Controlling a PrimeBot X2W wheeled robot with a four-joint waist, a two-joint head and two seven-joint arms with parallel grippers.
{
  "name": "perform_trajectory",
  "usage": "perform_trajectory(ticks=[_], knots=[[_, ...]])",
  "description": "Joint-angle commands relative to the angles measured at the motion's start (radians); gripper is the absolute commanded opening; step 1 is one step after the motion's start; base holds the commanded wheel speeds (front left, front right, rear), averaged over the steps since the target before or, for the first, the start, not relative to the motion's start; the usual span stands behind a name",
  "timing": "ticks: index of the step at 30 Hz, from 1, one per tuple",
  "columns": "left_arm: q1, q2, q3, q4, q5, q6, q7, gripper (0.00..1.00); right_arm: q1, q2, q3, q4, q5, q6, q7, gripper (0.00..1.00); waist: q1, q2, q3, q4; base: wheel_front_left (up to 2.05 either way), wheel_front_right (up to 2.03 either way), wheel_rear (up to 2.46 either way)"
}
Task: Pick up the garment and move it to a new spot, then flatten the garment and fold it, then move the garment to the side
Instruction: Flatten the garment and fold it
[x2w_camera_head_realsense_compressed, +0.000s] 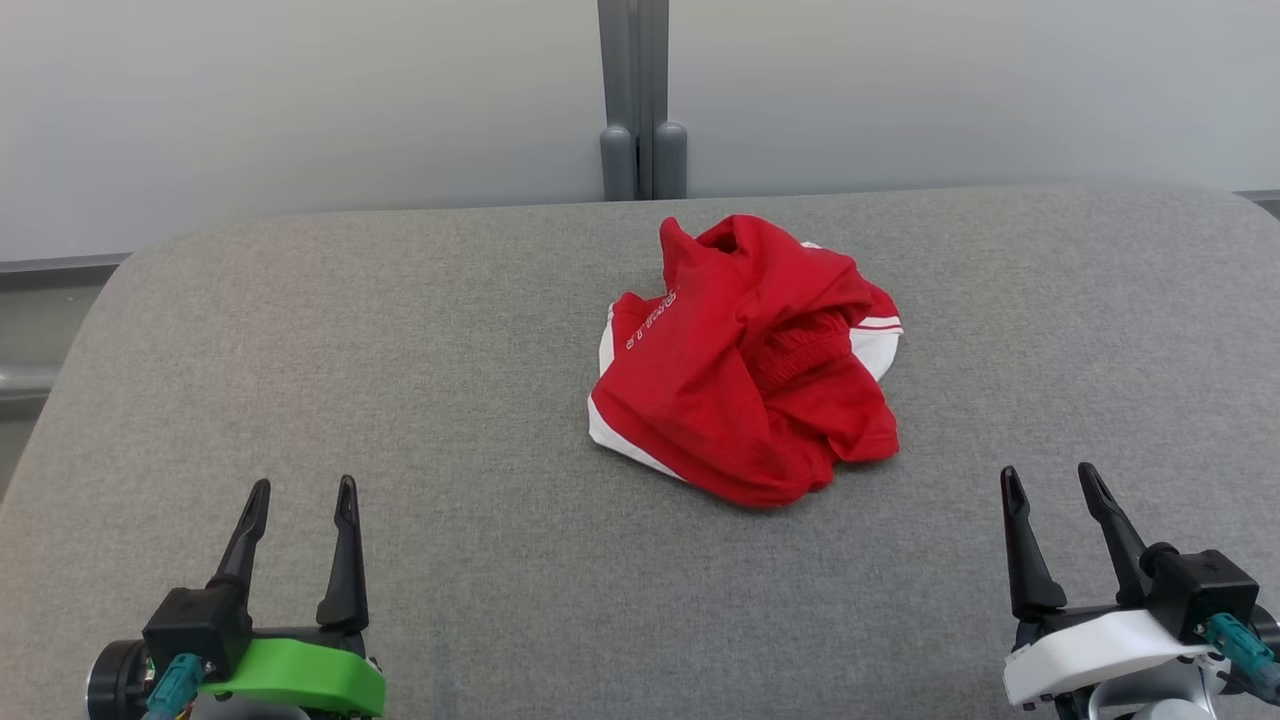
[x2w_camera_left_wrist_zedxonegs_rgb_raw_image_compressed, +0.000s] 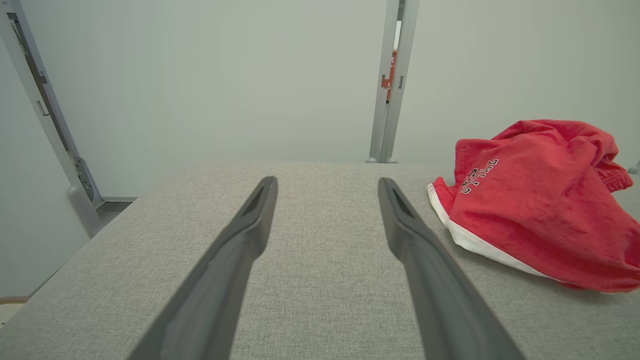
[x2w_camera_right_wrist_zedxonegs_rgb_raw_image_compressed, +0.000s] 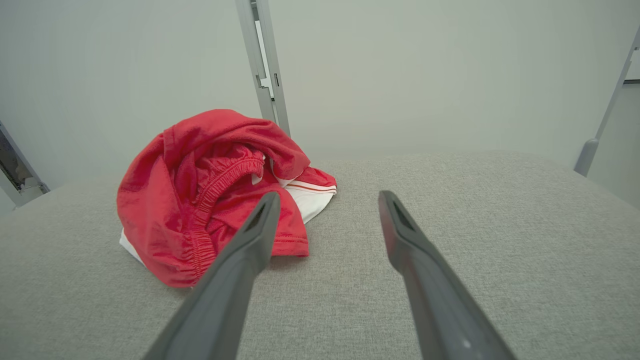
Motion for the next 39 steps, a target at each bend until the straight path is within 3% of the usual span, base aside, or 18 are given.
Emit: perform_trajectory(ticks=[1,31,39], knots=[[0.005,-0.004,0.007,0.003,0.006,-0.005,-0.001,1.00,0.005,0.002,-0.003,-0.004,-0.005,0.000,-0.003,1.00,0.0000,0.0000,0.000,0.000,0.00,0.00,0.00],[-0.003,-0.033,0.047,0.022,0.044,-0.029,-0.001,1.00,-0.002,0.007,-0.004,0.011,-0.005,0.000,-0.003,1.00,0.0000,0.0000,-0.007,-0.002,0.00,0.00,0.00],[-0.066,-0.037,-0.003,0.030,0.062,-0.033,-0.001,1.00,-0.011,0.009,-0.002,0.015,0.000,0.000,-0.003,1.00,0.0000,0.0000,-0.001,-0.009,0.00,0.00,0.00]])
